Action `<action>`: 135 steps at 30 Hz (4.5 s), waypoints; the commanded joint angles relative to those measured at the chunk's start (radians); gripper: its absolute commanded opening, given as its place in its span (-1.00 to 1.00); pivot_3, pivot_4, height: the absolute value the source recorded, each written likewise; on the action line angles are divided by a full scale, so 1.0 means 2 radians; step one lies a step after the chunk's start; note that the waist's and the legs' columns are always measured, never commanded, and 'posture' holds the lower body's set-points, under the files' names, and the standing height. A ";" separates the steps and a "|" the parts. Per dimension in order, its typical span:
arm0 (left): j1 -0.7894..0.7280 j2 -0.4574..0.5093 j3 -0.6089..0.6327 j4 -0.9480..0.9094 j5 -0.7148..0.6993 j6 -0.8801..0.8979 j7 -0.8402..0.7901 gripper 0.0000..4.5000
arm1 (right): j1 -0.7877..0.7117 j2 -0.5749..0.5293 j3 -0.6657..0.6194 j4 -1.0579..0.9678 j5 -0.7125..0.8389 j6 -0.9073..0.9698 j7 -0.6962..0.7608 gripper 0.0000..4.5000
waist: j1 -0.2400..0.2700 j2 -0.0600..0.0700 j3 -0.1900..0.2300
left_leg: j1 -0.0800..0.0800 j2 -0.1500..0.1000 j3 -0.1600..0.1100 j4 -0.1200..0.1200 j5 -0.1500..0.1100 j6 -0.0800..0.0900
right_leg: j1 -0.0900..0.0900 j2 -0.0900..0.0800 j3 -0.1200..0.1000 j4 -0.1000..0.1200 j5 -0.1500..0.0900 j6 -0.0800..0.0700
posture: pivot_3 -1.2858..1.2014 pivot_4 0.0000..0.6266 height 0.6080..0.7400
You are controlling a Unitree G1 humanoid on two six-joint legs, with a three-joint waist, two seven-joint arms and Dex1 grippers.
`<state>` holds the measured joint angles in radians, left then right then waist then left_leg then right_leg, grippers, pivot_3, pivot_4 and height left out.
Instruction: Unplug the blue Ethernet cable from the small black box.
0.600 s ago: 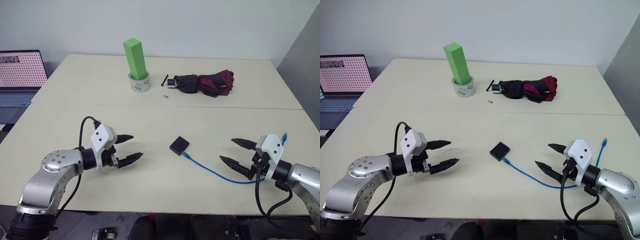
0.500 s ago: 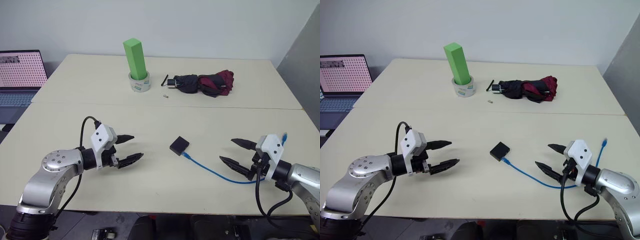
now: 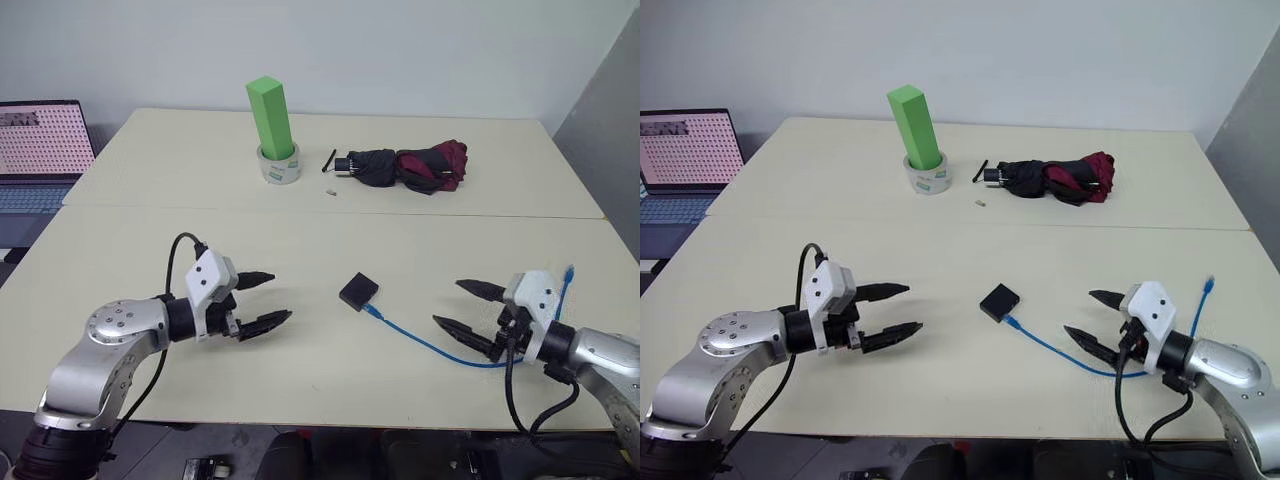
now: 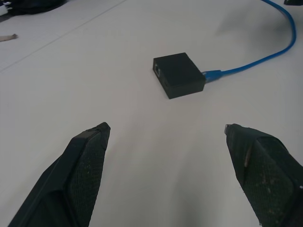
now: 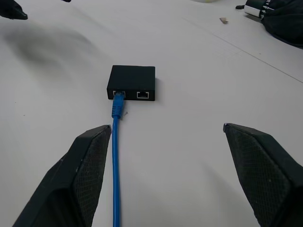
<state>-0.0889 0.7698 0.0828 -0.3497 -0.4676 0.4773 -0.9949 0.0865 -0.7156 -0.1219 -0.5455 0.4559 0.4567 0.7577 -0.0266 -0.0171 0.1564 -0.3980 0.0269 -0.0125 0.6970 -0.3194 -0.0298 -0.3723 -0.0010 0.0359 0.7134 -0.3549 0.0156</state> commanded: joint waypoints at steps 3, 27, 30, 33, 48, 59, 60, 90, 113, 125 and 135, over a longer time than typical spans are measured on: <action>-0.008 0.008 -0.022 -0.020 -0.004 0.009 -0.013 0.83 | -0.050 0.042 0.084 0.013 -0.038 0.008 -0.031 0.79 | 0.000 0.000 0.000 | 0.000 0.000 0.000 0.000 0.000 0.000 | 0.000 0.000 0.000 0.000 0.000 0.000 | 0.03 -0.52 1.00; -0.046 0.004 -0.052 0.022 0.006 0.004 -0.030 0.85 | -0.120 0.138 0.205 0.136 -0.165 -0.006 -0.068 -0.38 | -0.001 0.000 0.000 | 0.000 0.000 0.000 0.000 0.001 -0.001 | -0.001 0.000 0.000 0.001 0.000 0.000 | 0.03 -0.52 1.00; -0.052 -0.004 -0.053 0.035 0.005 0.008 -0.023 0.85 | -0.124 0.128 0.204 0.129 -0.169 -0.017 -0.060 -0.70 | -0.001 0.000 0.000 | 0.000 0.000 0.000 0.000 0.001 -0.001 | 0.000 0.000 0.000 0.000 0.000 0.000 | 0.03 -0.52 1.00; -0.058 -0.011 -0.054 0.051 0.002 0.014 -0.020 0.85 | -0.134 0.108 0.212 0.123 -0.196 -0.073 -0.049 -0.94 | -0.001 0.000 0.000 | 0.000 0.000 0.000 0.000 0.001 -0.001 | -0.001 0.000 0.000 0.001 0.000 0.000 | 0.03 -0.52 1.00; -0.137 -0.084 0.002 0.086 -0.165 0.188 0.008 0.85 | -0.232 0.015 0.228 0.206 -0.335 -0.481 -0.027 -0.94 | -0.002 0.000 0.000 | 0.000 0.000 0.000 0.001 0.001 -0.002 | -0.001 0.000 0.000 0.000 0.000 0.000 | 0.03 -0.52 1.00; -0.142 -0.106 -0.007 0.077 -0.204 0.216 0.004 0.85 | -0.237 0.031 0.227 0.207 -0.343 -0.509 -0.019 -0.94 | -0.002 0.000 0.000 | 0.000 0.000 0.000 0.001 0.001 -0.002 | -0.001 0.000 0.000 0.001 0.000 0.000 | 0.03 -0.52 1.00; -0.143 -0.108 -0.007 0.078 -0.206 0.214 0.003 0.77 | -0.237 0.031 0.226 0.206 -0.342 -0.509 -0.018 -0.94 | -0.002 0.000 0.000 | 0.000 0.000 0.000 0.001 0.001 -0.002 | -0.001 0.000 0.000 0.001 0.000 0.000 | 0.03 -0.52 1.00; -0.153 -0.108 -0.030 0.101 -0.185 0.192 -0.033 -0.65 | -0.234 0.003 0.207 0.188 -0.296 -0.456 0.040 0.13 | -0.001 0.000 0.000 | 0.000 0.000 0.000 0.001 0.001 -0.002 | -0.001 0.000 0.000 0.001 0.000 0.000 | 0.03 -0.52 1.00; -0.195 -0.071 -0.075 0.078 -0.121 0.118 -0.115 -0.65 | -0.229 0.026 0.118 0.022 0.175 0.196 0.004 0.17 | -0.001 0.000 0.000 | -0.001 0.000 -0.001 0.001 0.001 -0.001 | 0.000 0.000 -0.001 0.000 0.000 0.000 | 0.03 -0.52 1.00; -0.192 -0.068 -0.077 0.077 -0.117 0.114 -0.119 -0.65 | -0.248 0.051 0.128 0.038 0.175 0.216 0.015 0.17 | -0.001 0.000 0.000 | -0.001 0.000 -0.001 0.001 0.001 -0.001 | 0.000 0.000 -0.001 0.000 0.000 0.000 | 0.03 -0.52 1.00; -0.187 -0.068 -0.079 0.075 -0.116 0.111 -0.122 -0.65 | -0.255 0.056 0.132 0.043 0.172 0.224 0.022 -0.41 | -0.001 0.000 0.000 | -0.001 0.000 -0.001 0.001 0.001 -0.001 | 0.000 0.000 -0.001 0.000 0.000 0.000 | 0.03 -0.52 1.00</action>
<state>-0.4625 0.6256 -0.0772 -0.1606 -0.6972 0.7156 -1.2318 -0.4064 -0.6085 0.1494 -0.4482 0.7900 0.9057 0.7882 -0.0293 -0.0172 0.1571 -0.4001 0.0270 -0.0141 0.6984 -0.3178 -0.0327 -0.3732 -0.0008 0.0346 0.7128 -0.3549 0.0155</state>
